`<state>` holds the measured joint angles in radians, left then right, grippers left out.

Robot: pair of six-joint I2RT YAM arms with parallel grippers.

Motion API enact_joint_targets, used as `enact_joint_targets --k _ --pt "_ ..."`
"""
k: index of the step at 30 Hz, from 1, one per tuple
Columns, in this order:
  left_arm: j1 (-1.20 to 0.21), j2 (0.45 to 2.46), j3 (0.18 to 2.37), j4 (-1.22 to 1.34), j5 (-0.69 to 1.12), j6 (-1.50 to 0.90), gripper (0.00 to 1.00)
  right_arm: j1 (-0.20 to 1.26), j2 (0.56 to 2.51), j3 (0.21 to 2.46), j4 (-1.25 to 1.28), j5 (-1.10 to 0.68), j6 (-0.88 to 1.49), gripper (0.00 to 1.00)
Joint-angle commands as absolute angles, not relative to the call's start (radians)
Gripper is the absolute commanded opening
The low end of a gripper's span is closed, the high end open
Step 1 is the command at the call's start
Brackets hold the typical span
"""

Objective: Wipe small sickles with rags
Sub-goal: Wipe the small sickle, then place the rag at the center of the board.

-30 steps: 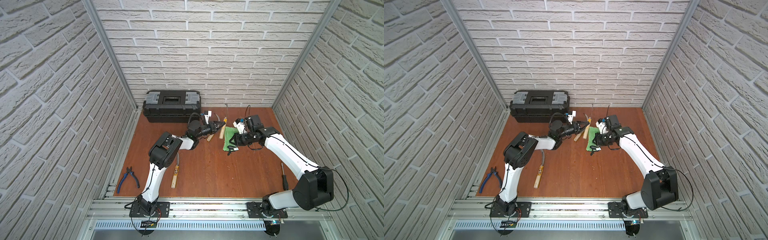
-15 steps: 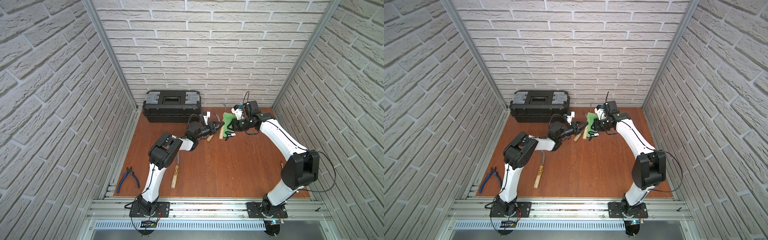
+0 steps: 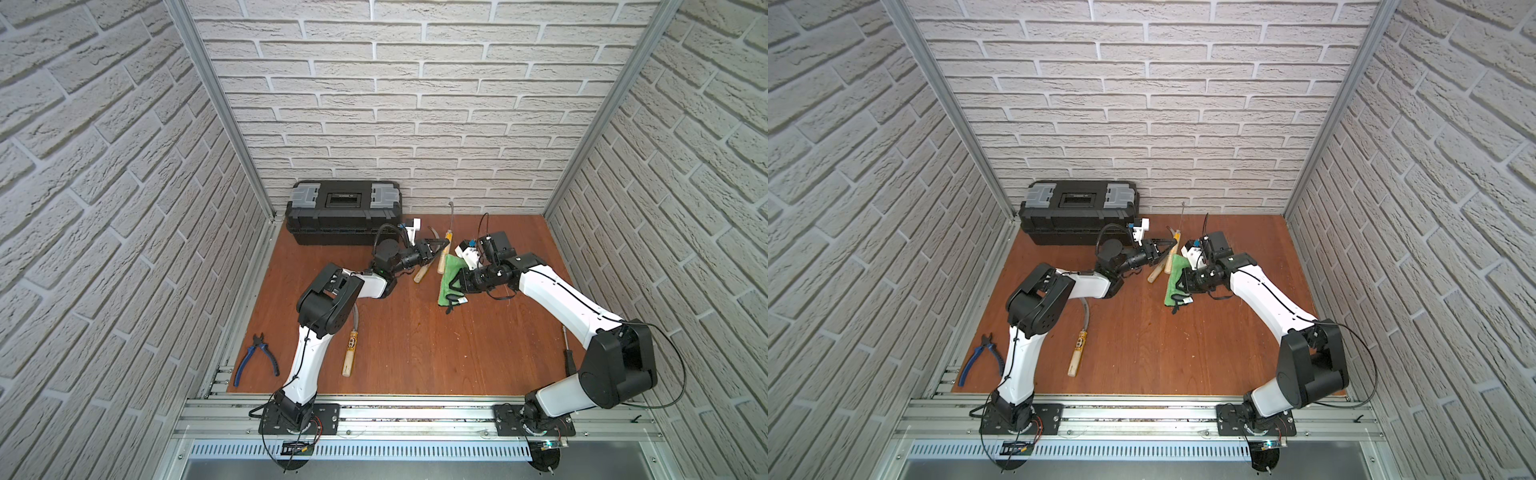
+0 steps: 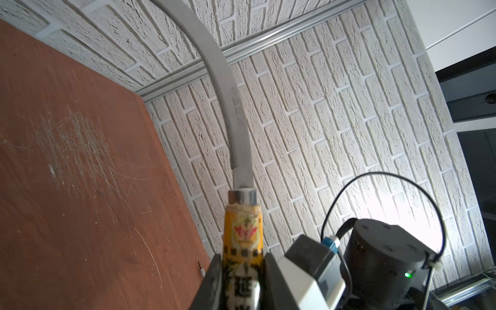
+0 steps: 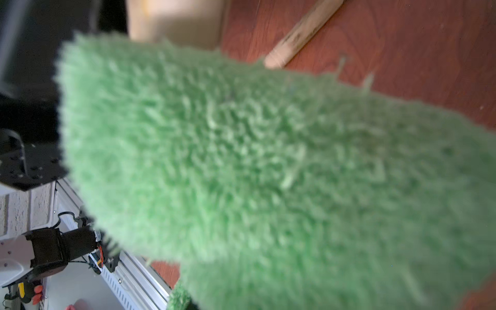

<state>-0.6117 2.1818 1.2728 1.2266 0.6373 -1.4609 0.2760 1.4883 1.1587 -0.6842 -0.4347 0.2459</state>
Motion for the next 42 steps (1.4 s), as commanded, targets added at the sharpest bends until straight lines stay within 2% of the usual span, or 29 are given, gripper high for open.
enact_joint_targets --k 1,11,22,27,34,38,39,42 --pt "-0.604 2.168 1.278 1.331 0.656 -1.455 0.00 0.279 1.427 1.133 -0.693 -0.422 0.245 0.03" --pt "-0.597 2.111 1.165 1.331 0.661 -1.414 0.00 0.210 1.452 1.088 -0.823 -0.281 0.192 0.03" --pt "-0.594 2.101 1.095 1.356 0.670 -1.412 0.00 0.209 1.657 1.077 -0.814 -0.196 0.201 0.05" --pt "-0.593 2.104 1.094 1.361 0.667 -1.416 0.00 0.208 1.688 1.081 -0.799 -0.174 0.212 0.20" --pt "-0.591 2.108 1.101 1.356 0.676 -1.418 0.00 0.207 1.589 1.113 -0.887 -0.124 0.215 0.44" --pt "-0.591 2.111 1.103 1.356 0.678 -1.420 0.00 0.208 1.537 1.118 -0.938 -0.102 0.213 0.51" --pt "-0.592 2.112 1.103 1.357 0.678 -1.420 0.00 0.207 1.525 1.115 -0.942 -0.098 0.213 0.56" --pt "-0.591 2.111 1.096 1.360 0.679 -1.420 0.00 0.209 1.495 1.105 -0.952 -0.092 0.224 0.57"
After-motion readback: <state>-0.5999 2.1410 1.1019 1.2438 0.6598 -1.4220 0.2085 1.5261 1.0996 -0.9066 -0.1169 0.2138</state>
